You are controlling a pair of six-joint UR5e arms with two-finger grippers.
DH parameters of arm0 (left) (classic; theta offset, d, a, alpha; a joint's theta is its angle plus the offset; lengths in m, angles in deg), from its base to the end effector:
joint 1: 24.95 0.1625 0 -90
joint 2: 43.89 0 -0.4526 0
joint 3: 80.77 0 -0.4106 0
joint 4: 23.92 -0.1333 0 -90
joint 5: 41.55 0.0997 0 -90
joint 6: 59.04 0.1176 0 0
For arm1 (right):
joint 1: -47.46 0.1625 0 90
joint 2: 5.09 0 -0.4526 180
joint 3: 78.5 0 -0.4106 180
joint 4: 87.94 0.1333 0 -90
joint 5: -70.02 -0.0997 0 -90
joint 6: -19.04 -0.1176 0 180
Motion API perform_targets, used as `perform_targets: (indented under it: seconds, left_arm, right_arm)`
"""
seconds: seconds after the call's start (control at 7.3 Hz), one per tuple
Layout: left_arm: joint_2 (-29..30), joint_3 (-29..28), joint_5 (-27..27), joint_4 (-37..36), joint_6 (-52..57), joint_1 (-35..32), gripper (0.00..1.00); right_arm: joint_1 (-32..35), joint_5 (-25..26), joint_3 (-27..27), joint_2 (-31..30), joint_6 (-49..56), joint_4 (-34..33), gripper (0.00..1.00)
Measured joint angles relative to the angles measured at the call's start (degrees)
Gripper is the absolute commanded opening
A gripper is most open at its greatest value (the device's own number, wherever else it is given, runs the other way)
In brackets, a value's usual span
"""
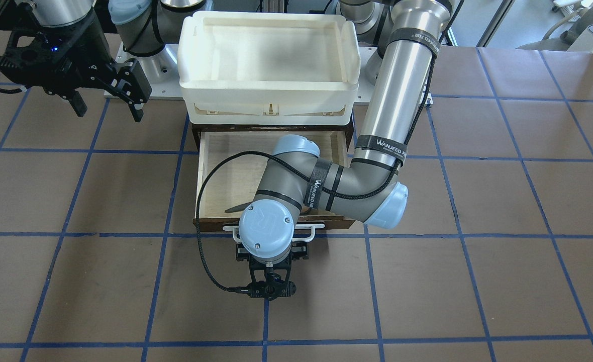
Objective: Put scissors in drawer and close it
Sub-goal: 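Reach the left gripper over the drawer's front edge nearest the robot, then push the drawer front away from the robot with the left gripper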
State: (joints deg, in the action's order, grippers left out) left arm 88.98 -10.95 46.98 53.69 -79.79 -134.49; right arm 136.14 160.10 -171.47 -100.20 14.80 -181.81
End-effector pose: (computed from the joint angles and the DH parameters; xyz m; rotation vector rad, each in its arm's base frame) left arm -0.3839 -0.6742 0.2023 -0.0362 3.0913 0.2752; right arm 0.1220 -0.4844 0.5221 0.1522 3.1323 -0.1646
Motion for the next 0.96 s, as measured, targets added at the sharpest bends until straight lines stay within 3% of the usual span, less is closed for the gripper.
perform_targets:
  seconds: [0.96]
  left_arm:
    - [-5.7, 4.8, -1.4, 3.6, -2.4, -1.4, 1.00]
  right_arm:
    - [0.0, 0.0, -0.2, 0.1, 0.1, 1.0, 1.00]
